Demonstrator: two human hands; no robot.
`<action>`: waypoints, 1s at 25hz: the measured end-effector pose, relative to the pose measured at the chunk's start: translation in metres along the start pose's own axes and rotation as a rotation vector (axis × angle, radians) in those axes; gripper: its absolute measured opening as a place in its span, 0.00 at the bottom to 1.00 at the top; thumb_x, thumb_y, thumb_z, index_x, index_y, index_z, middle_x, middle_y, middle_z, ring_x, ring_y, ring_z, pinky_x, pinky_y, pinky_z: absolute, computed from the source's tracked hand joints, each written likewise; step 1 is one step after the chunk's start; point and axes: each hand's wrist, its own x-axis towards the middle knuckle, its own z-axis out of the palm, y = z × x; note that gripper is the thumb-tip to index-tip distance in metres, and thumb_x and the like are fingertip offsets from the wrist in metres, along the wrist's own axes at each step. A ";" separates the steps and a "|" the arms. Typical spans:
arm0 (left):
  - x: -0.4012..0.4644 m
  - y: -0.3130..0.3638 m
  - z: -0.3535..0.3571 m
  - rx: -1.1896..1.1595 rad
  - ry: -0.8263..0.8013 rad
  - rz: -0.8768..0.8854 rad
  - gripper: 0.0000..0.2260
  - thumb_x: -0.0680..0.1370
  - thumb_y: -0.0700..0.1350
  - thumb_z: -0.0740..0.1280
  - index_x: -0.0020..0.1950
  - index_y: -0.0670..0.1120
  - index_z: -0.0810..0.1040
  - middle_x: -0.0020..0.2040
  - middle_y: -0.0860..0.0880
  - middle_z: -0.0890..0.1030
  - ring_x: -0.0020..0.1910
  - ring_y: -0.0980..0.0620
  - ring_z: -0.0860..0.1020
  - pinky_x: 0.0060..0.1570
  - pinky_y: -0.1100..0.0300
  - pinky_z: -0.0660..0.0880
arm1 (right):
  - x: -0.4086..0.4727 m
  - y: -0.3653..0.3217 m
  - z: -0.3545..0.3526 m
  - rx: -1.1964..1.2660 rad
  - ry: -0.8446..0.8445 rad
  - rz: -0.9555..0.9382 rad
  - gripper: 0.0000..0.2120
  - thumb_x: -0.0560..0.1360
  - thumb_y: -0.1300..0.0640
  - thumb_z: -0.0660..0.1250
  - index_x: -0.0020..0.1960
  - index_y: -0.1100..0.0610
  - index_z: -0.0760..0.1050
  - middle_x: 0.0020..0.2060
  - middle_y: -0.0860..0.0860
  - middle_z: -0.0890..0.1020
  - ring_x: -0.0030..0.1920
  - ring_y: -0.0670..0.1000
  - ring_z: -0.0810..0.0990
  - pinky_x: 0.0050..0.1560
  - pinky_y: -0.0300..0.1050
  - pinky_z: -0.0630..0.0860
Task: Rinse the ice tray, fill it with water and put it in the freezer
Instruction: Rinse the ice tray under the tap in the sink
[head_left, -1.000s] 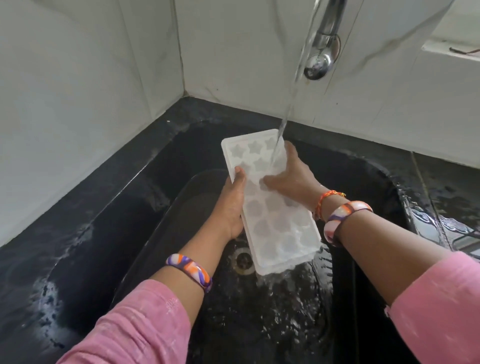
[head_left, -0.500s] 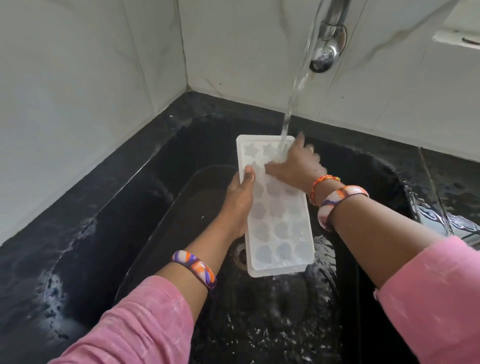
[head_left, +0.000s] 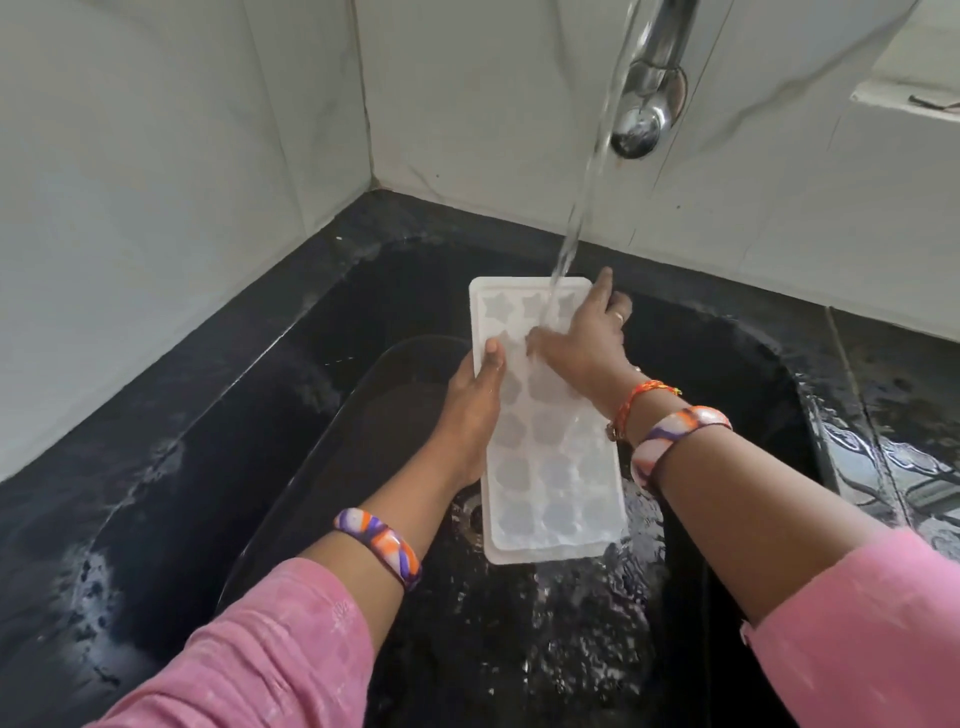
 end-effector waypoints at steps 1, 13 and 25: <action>0.001 0.001 -0.002 0.007 0.017 0.012 0.19 0.80 0.56 0.56 0.67 0.50 0.71 0.62 0.44 0.79 0.59 0.44 0.79 0.59 0.44 0.76 | 0.001 0.000 0.001 0.054 -0.054 0.050 0.48 0.73 0.51 0.68 0.76 0.51 0.35 0.76 0.56 0.43 0.73 0.63 0.59 0.67 0.60 0.68; 0.004 0.009 -0.005 0.081 0.010 -0.068 0.25 0.78 0.62 0.52 0.69 0.49 0.71 0.63 0.44 0.79 0.59 0.44 0.79 0.62 0.44 0.74 | -0.001 0.005 -0.009 0.087 -0.093 -0.077 0.45 0.73 0.58 0.69 0.77 0.47 0.42 0.65 0.56 0.71 0.49 0.53 0.76 0.44 0.49 0.81; -0.006 0.011 0.005 0.200 0.075 -0.057 0.32 0.76 0.68 0.48 0.63 0.47 0.76 0.59 0.44 0.81 0.57 0.44 0.79 0.61 0.45 0.75 | 0.014 0.006 -0.005 -0.030 -0.065 0.056 0.44 0.72 0.46 0.68 0.77 0.53 0.46 0.73 0.59 0.62 0.70 0.63 0.66 0.66 0.61 0.70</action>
